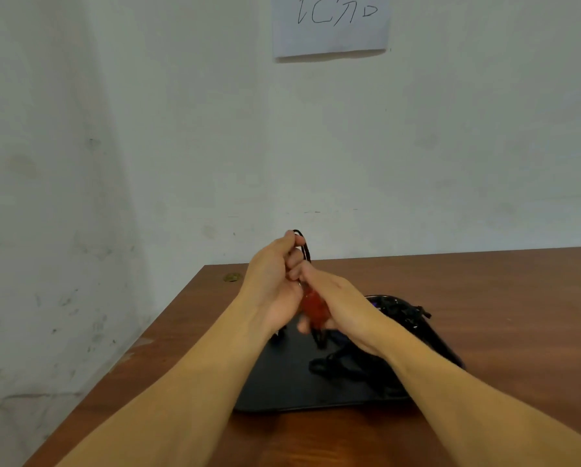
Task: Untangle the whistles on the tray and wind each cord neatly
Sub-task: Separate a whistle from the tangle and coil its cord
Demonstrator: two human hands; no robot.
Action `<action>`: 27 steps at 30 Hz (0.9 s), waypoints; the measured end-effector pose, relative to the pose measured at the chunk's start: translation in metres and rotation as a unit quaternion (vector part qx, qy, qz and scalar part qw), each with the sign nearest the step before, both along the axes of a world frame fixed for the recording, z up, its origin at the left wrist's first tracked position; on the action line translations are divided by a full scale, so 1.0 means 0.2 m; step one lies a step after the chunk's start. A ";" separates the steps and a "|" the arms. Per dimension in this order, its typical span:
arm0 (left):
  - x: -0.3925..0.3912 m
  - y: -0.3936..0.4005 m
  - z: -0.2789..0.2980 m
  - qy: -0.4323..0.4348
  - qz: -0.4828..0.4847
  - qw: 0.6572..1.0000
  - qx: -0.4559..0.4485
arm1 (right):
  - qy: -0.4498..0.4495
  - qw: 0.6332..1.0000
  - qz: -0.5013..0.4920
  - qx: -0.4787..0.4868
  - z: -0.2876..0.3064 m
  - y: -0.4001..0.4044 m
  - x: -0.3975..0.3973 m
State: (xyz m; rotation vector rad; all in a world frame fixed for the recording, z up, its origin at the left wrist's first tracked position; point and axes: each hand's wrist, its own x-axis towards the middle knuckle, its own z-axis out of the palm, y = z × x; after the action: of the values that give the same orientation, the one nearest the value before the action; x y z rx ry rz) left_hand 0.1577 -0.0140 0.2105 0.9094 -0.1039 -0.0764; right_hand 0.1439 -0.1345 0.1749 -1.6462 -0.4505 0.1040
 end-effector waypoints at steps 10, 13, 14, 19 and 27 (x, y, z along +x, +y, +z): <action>0.10 0.15 -0.15 -0.102 0.142 0.945 0.278 | -0.005 0.995 -0.084 0.057 -0.05 -0.03 0.19; 0.13 0.17 -0.23 -0.202 0.238 0.846 0.432 | -0.013 0.991 -0.125 0.040 -0.07 -0.04 0.26; 0.13 0.17 -0.26 -0.253 0.249 0.808 0.471 | -0.022 0.990 -0.134 0.024 -0.08 -0.04 0.28; 0.18 0.17 -0.35 -0.432 0.224 0.602 0.633 | -0.083 0.988 -0.115 -0.068 -0.16 -0.07 0.35; 0.28 0.19 -0.44 -0.477 0.200 0.532 0.670 | -0.118 0.984 -0.090 -0.095 -0.24 -0.09 0.40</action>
State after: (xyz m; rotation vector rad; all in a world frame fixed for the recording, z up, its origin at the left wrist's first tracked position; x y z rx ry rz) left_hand 0.2128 0.0235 0.1231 2.4546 -0.9733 0.9543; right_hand 0.2248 -0.1524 0.1263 -1.8898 -0.4800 -0.1896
